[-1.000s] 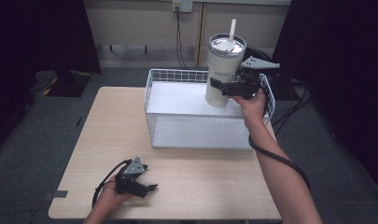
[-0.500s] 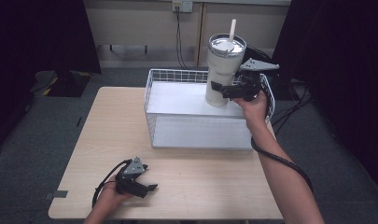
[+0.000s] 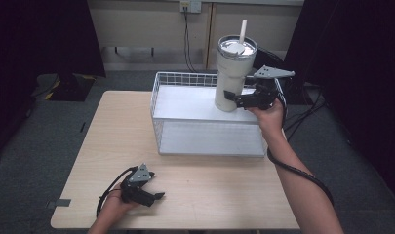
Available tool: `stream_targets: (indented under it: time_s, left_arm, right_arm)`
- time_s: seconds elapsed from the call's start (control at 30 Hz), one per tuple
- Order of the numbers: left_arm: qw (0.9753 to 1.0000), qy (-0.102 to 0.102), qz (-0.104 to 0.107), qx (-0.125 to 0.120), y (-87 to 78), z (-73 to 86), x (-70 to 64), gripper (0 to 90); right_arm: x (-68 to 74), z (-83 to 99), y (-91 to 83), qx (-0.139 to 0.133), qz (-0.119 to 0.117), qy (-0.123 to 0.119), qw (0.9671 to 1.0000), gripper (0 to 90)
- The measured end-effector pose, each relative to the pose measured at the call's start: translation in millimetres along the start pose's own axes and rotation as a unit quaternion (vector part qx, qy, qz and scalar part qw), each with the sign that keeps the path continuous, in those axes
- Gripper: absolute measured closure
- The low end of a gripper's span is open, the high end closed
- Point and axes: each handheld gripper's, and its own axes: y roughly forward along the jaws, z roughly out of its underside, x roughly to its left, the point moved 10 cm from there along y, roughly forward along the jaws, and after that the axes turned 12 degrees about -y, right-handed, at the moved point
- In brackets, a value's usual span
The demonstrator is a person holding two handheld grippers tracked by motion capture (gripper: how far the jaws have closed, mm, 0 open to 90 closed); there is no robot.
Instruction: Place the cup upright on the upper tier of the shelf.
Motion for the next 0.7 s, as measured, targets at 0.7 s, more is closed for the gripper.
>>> stream_targets:
  time_s: [0.7]
  left_arm:
    - [1.0,0.0,-0.001,-0.001,-0.2,0.1,0.3,14.9]
  right_arm:
    - [8.2,12.7,-30.5,0.021,-0.008,-0.018,0.9996,11.5]
